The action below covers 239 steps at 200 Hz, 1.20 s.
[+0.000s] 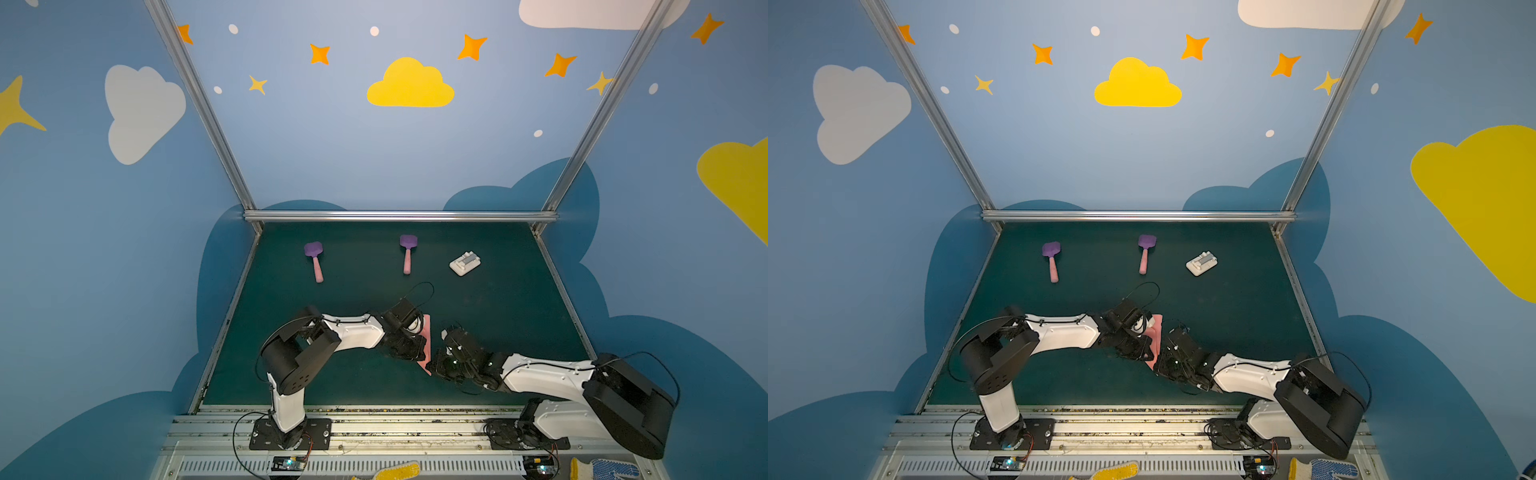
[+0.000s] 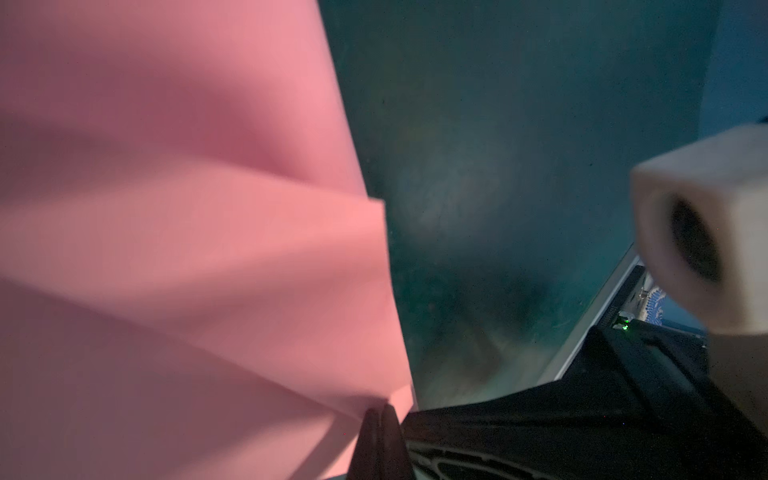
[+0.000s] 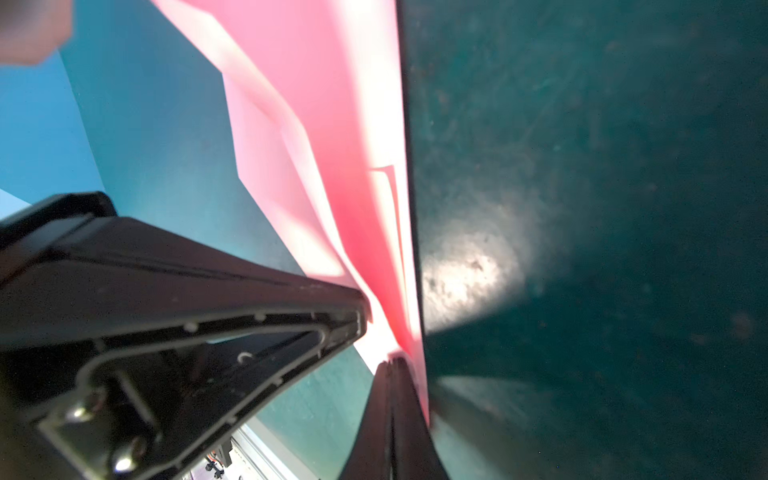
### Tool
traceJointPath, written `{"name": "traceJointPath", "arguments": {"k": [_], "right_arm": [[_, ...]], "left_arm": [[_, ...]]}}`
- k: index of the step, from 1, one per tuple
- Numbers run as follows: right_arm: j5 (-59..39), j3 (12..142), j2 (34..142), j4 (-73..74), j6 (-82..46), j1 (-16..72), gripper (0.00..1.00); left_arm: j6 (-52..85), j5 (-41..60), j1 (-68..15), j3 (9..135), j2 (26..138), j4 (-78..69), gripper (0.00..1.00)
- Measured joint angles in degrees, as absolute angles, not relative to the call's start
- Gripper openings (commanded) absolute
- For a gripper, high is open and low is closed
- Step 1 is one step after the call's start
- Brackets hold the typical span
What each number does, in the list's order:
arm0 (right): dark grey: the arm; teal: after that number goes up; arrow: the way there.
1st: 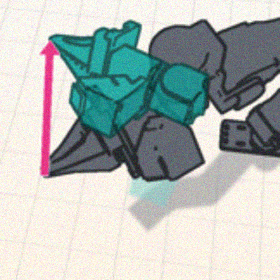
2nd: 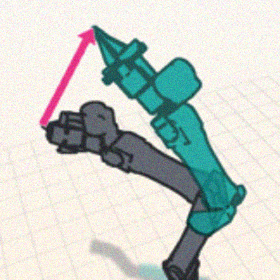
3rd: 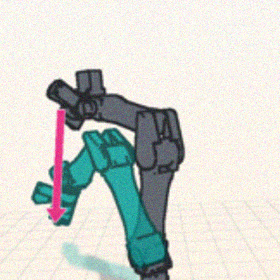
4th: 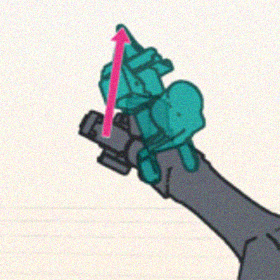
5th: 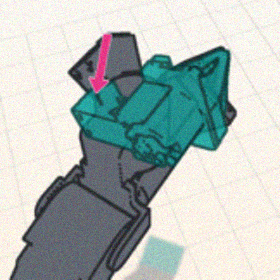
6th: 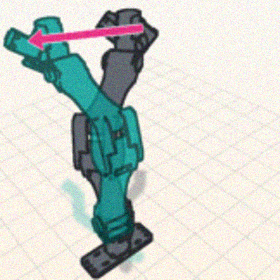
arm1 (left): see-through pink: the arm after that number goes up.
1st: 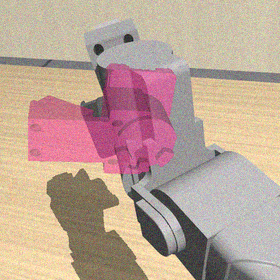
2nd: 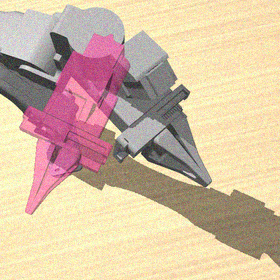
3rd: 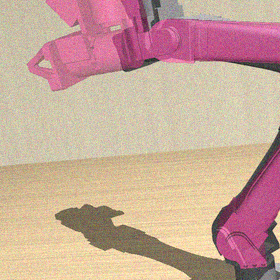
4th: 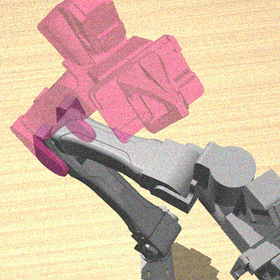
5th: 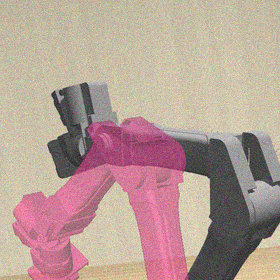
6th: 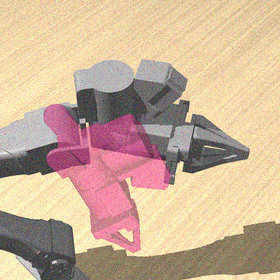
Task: Fold a paper plane with a square sheet of paper (fold left side to right side)
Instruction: 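Release the upper layer and lift the left gripper away from the sheet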
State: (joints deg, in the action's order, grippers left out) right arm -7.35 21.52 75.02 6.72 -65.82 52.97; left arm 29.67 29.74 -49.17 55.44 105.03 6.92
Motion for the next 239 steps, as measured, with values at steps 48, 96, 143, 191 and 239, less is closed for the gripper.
{"name": "traceJointPath", "arguments": {"k": [48, 96, 143, 191, 239], "right_arm": [[-7.35, 21.47, 75.00, 6.79, -65.82, 52.97, 0.00], [-7.35, 21.10, 74.85, 7.31, -66.00, 52.97, 0.00], [-7.33, 21.04, 74.81, 7.40, -66.06, 52.97, 0.00], [-7.33, 21.02, 74.81, 7.44, -66.22, 52.95, 0.00], [-7.33, 21.04, 74.81, 7.44, -66.24, 52.95, 0.00]], "left_arm": [[29.23, 29.65, -49.15, 55.66, 105.45, 6.87, 0.04], [28.91, 29.74, -48.51, 56.18, 106.24, 6.92, 0.04], [28.05, 30.30, -46.57, 57.30, 107.24, 6.90, 0.04], [26.72, 29.91, -43.57, 58.39, 107.94, 7.14, 0.04], [25.39, 29.69, -40.73, 59.61, 108.86, 7.60, 0.04]]}}
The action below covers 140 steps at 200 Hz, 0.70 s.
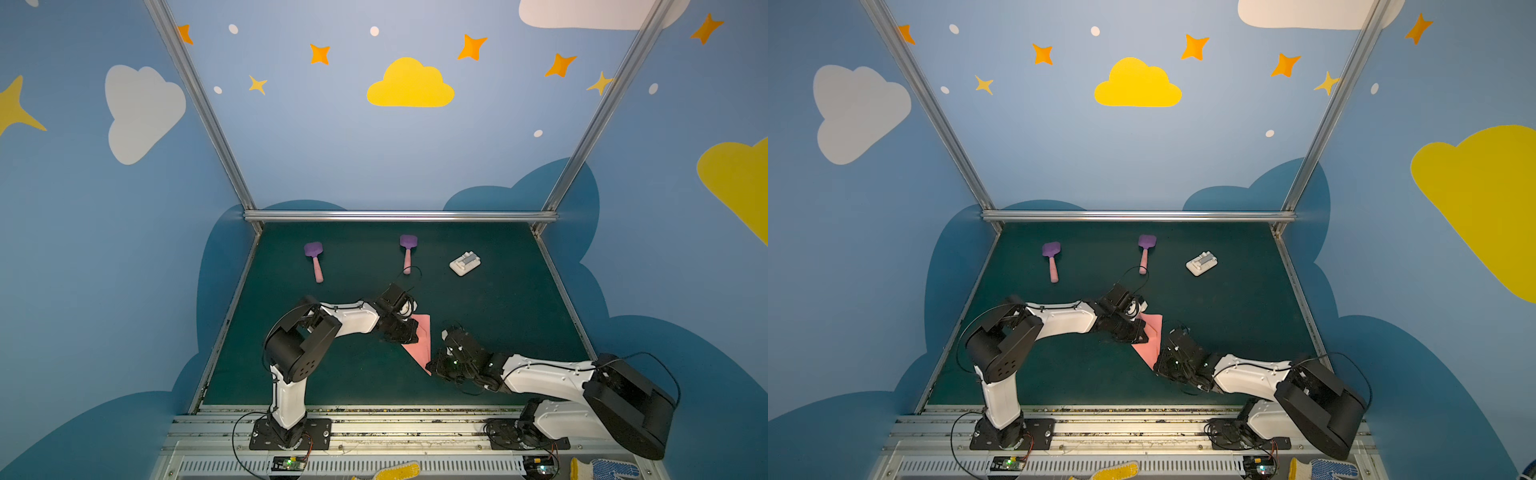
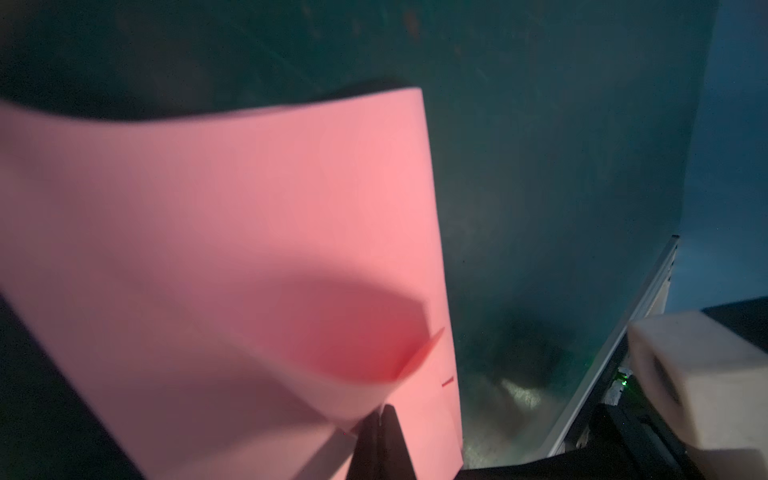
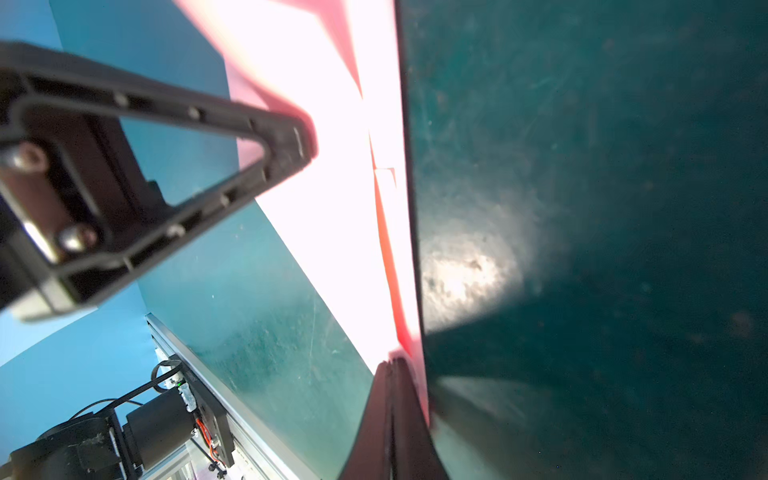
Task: Fold a paper plane with a square sheet of paper (fold left side to right side)
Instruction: 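Release the upper layer and lift the left gripper away from the sheet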
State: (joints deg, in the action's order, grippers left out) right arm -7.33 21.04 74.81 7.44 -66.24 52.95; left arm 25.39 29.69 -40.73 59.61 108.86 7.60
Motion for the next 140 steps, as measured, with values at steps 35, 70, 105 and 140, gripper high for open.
{"name": "traceJointPath", "arguments": {"k": [35, 70, 105, 140], "right_arm": [[-7.33, 21.04, 74.81, 7.44, -66.24, 52.95, 0.00], [-7.33, 21.02, 74.81, 7.44, -66.26, 52.95, 0.00], [-7.33, 21.02, 74.81, 7.44, -66.50, 52.95, 0.00], [-7.33, 20.97, 74.81, 7.53, -66.85, 52.95, 0.00]], "left_arm": [[24.43, 30.00, -39.29, 61.41, 110.06, 8.47, 0.04], [23.68, 30.11, -37.89, 63.24, 111.22, 9.47, 0.04], [22.72, 29.93, -36.03, 64.31, 111.85, 10.17, 0.04], [22.17, 29.69, -34.15, 65.89, 112.75, 11.20, 0.04]]}}
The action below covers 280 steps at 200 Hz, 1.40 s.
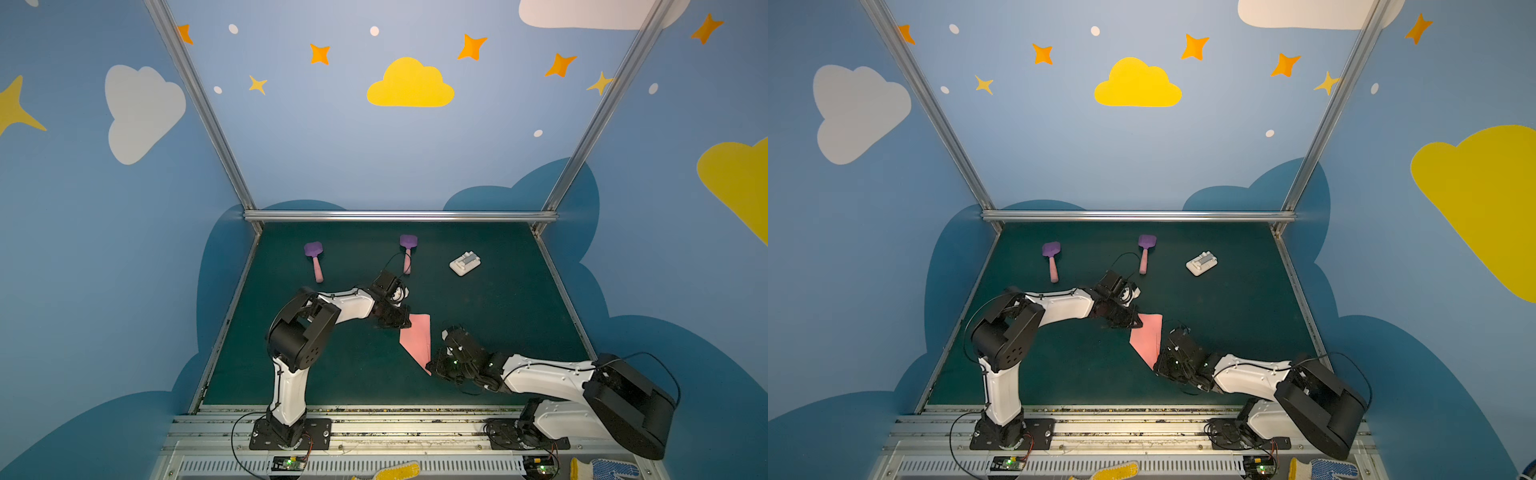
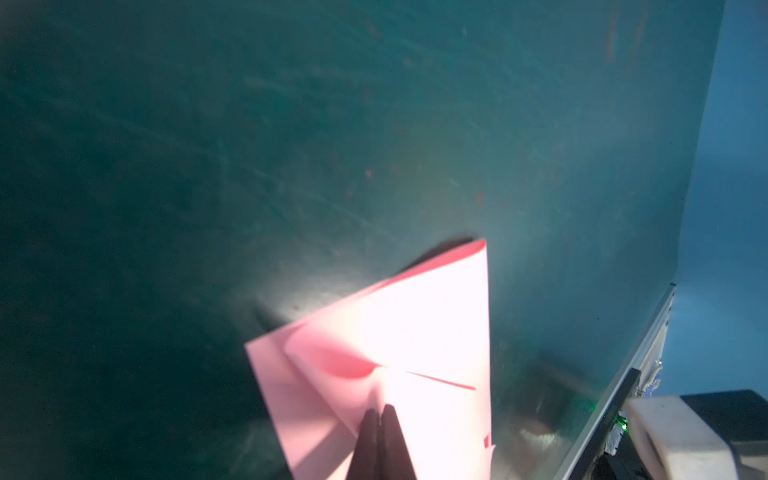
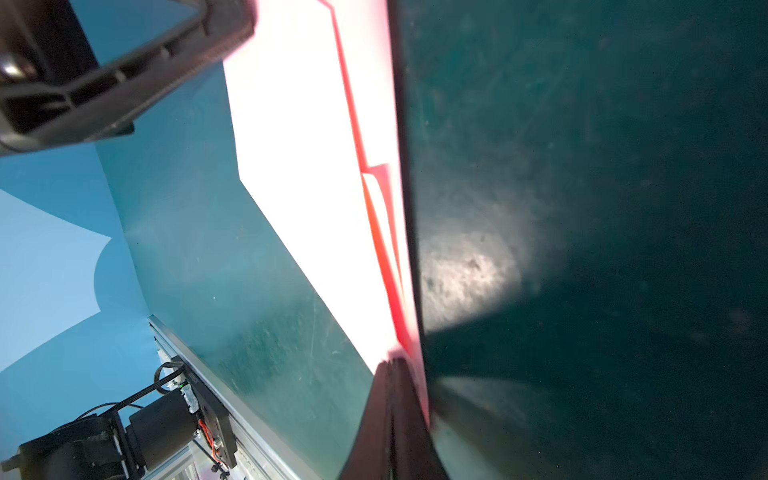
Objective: Fold a paper plane with a square sheet of paper (fold left side to right side)
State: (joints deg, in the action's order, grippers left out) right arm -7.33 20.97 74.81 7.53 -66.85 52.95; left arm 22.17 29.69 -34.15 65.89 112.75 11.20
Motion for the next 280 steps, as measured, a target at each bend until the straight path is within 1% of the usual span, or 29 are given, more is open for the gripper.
{"name": "traceJointPath", "arguments": {"k": [61, 108, 148, 181, 201, 232, 256, 280], "right_arm": [[-7.31, 20.62, 74.63, 8.03, -67.05, 52.93, 0.00], [-7.31, 20.56, 74.63, 8.19, -67.07, 52.93, 0.00], [-7.33, 20.56, 74.65, 8.21, -67.07, 52.93, 0.00], [-7.33, 20.53, 74.65, 8.21, -67.07, 52.93, 0.00], [-7.31, 20.53, 74.63, 8.19, -67.07, 52.93, 0.00], [-7.31, 20.53, 74.63, 8.19, -67.07, 52.93, 0.00], [-7.31, 20.53, 74.65, 8.19, -67.05, 52.93, 0.00], [-7.31, 20.53, 74.78, 8.19, -67.05, 52.93, 0.00]], "left_arm": [[21.37, 29.89, -31.51, 69.04, 114.67, 13.34, 0.04], [20.47, 29.43, -29.71, 73.87, 117.43, 16.32, 0.04], [19.62, 25.74, -25.65, 78.13, 119.17, 18.20, 0.04], [19.79, 22.98, -23.77, 76.93, 116.75, 19.70, 0.04], [20.60, 22.83, -25.80, 74.00, 112.20, 19.99, 0.04], [22.15, 23.59, -33.04, 70.89, 106.61, 18.48, 0.04], [23.29, 24.38, -38.15, 69.04, 106.69, 16.69, 0.04], [24.16, 24.77, -40.66, 67.88, 108.53, 15.86, 0.04]]}}
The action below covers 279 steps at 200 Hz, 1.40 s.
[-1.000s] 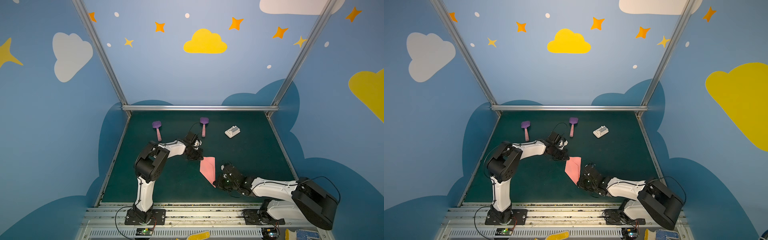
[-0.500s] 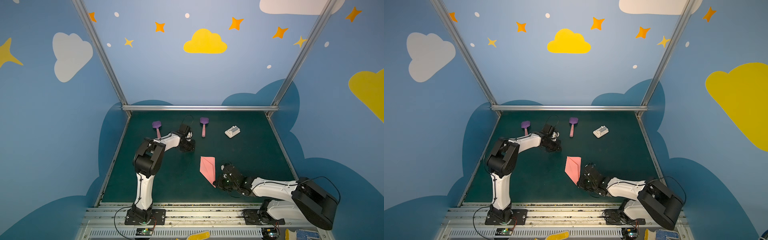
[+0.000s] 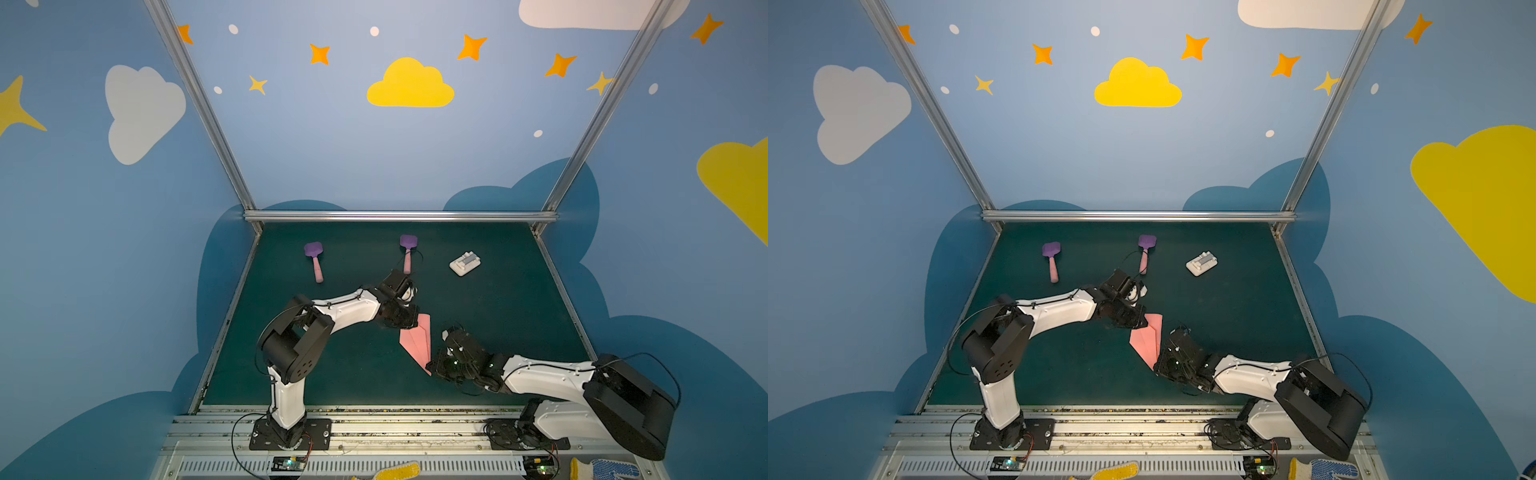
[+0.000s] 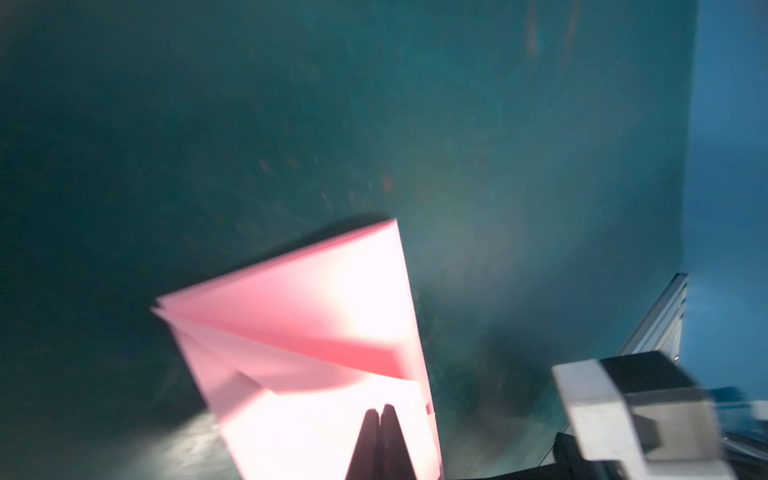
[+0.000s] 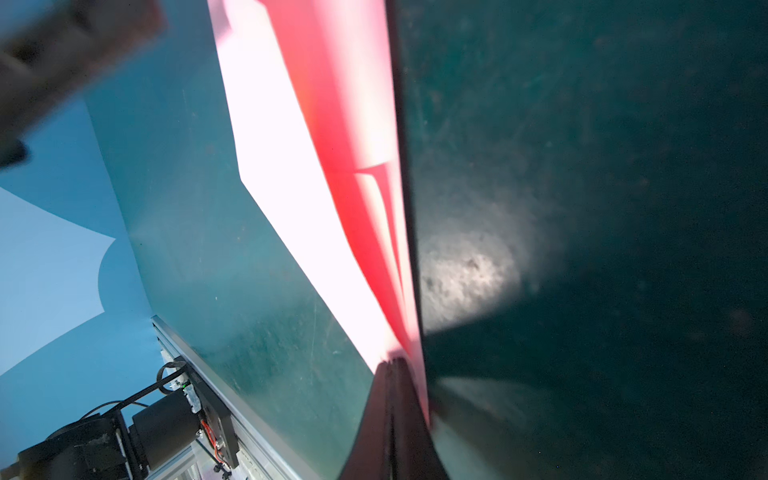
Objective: Fold a paper plane with a square sheet of paper (fold left side to right side)
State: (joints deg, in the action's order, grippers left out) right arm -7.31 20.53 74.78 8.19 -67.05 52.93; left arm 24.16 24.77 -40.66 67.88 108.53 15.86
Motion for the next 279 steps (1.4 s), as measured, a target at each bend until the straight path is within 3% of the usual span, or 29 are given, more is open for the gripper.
{"name": "traceJointPath", "arguments": {"k": [154, 210, 279], "right_arm": [[-5.58, 14.52, 66.24, 6.94, -69.47, 55.68, 0.00], [-4.93, 15.22, 59.27, -4.19, -69.47, 55.42, 0.00], [-6.13, 24.71, 69.19, -6.72, -66.04, 53.47, 0.00]], "left_arm": [[26.87, 25.43, -41.15, 64.31, 111.22, 10.33, 0.04], [27.14, 25.74, -41.06, 63.59, 111.02, 9.06, 0.04], [27.33, 26.22, -40.91, 62.83, 110.85, 7.90, 0.04]]}}
